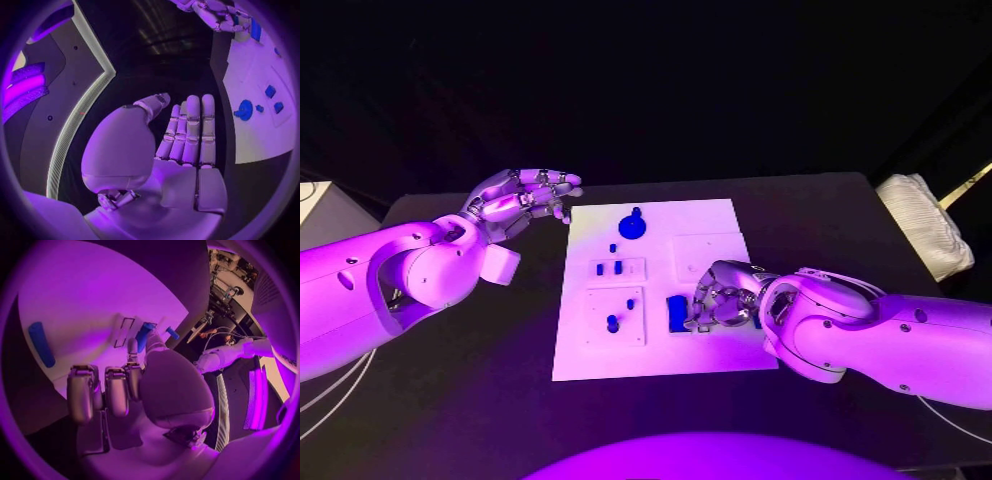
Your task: Assemble the parts on the task board
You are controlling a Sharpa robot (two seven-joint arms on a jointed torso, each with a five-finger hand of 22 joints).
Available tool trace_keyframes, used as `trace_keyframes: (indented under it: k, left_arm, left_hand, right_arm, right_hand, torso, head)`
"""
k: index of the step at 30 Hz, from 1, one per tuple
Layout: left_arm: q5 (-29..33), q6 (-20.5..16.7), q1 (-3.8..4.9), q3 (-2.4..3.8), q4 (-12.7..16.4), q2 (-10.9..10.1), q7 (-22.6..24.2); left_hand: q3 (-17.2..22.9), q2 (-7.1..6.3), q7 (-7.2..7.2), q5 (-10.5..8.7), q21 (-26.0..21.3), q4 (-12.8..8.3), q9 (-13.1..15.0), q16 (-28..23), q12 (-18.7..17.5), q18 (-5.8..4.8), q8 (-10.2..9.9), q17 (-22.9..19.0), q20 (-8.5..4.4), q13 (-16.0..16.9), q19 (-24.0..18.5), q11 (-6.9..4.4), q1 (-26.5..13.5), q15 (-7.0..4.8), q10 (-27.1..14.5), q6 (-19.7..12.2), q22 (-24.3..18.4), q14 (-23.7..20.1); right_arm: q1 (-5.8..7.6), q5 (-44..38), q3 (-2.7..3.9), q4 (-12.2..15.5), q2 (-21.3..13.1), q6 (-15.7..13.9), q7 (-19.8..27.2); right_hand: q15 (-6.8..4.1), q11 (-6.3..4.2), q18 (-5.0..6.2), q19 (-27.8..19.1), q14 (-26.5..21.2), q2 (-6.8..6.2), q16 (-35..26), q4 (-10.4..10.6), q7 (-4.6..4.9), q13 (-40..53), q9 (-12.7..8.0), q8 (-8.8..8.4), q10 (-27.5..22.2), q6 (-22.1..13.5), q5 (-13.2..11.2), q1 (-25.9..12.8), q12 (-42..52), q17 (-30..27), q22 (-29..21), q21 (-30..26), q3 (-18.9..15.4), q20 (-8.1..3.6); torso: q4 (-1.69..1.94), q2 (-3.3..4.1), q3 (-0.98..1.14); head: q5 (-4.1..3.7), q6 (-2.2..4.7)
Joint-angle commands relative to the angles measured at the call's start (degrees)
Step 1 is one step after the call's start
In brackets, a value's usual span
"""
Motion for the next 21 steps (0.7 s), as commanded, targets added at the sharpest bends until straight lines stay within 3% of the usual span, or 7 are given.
trace_keyframes:
  k: [1,9,13,19,21]
  left_arm:
    - [0.27,1.14,-0.02,0.03,0.08,0.06,0.16]
    - [0.27,1.15,-0.09,0.02,0.09,0.03,0.17]
    - [0.27,1.11,-0.1,0.02,0.1,0.0,0.18]
    - [0.27,1.08,-0.11,0.02,0.12,0.02,0.31]
    - [0.27,1.05,-0.11,0.02,0.12,0.02,0.39]
  left_hand:
    - [-0.02,0.36,-0.14,0.03,-0.37,0.29,-0.09,-0.23,0.28,0.8,0.39,-0.08,0.08,-0.1,0.36,-0.02,-0.39,0.09,-0.2,0.09,-0.05,0.39]
    - [-0.02,0.36,-0.14,0.03,-0.37,0.29,-0.09,-0.23,0.28,0.8,0.39,-0.08,0.08,-0.1,0.36,-0.02,-0.39,0.09,-0.2,0.09,-0.05,0.39]
    - [-0.02,0.36,-0.14,0.03,-0.37,0.29,-0.09,-0.23,0.28,0.8,0.39,-0.08,0.08,-0.1,0.36,-0.02,-0.39,0.09,-0.2,0.09,-0.05,0.39]
    - [-0.02,0.36,-0.14,0.03,-0.37,0.29,-0.09,-0.23,0.28,0.8,0.39,-0.08,0.08,-0.1,0.36,-0.02,-0.39,0.09,-0.2,0.09,-0.05,0.39]
    - [-0.02,0.39,-0.14,0.01,-0.51,0.32,-0.1,-0.23,0.31,0.8,0.38,-0.1,0.07,-0.13,0.46,-0.03,-0.3,0.09,-0.26,0.05,-0.15,0.37]
  right_arm:
    - [-0.05,0.15,0.04,0.12,-0.05,1.11,-0.64]
    - [-0.11,0.37,0.05,0.15,0.01,0.76,-0.5]
    - [-0.12,0.26,0.05,0.31,-0.32,-0.06,-0.36]
    - [0.08,1.39,0.09,1.2,-2.24,-3.25,1.35]
    - [0.46,2.73,0.11,1.58,-3.25,-4.62,2.4]
  right_hand:
    - [-0.3,-0.39,-1.11,4.99,4.78,-0.04,0.32,0.22,0.09,6.9,-0.1,-0.33,1.55,0.45,-0.26,0.59,-0.24,9.09,13.74,0.12,0.03,-0.36]
    - [-0.24,-0.31,-1.1,4.98,4.78,-0.47,0.31,0.37,0.17,6.9,-0.24,-0.38,1.57,0.63,-0.52,-0.51,-0.3,9.1,13.72,0.07,0.29,-0.33]
    - [-0.22,-0.29,-1.09,4.96,4.78,-0.6,0.31,0.38,0.2,6.89,-0.3,-0.41,1.57,0.67,-0.65,-0.99,-0.34,9.1,13.7,-0.01,0.45,-0.31]
    - [-0.11,-0.14,-0.96,4.83,4.69,-1.51,0.1,0.35,0.39,6.96,-0.53,-0.67,1.55,0.38,-0.73,-2.31,-0.35,8.66,13.53,-0.73,1.11,-0.24]
    - [0.31,0.43,-0.87,4.71,4.63,-2.43,-0.05,0.32,1.1,6.95,-0.99,-1.73,1.4,-1.31,-0.82,-2.92,-0.52,8.36,13.39,-1.3,2.2,0.02]
  torso:
    - [-0.06,-0.02,0.03]
    - [0.05,-0.01,-0.11]
    - [-0.01,0.02,-0.05]
    - [-0.07,-0.05,-0.09]
    - [-0.08,-0.07,-0.1]
  head:
    - [0.18,0.15]
    - [0.09,0.2]
    - [0.12,0.24]
    - [-0.03,0.27]
    - [-0.07,0.28]
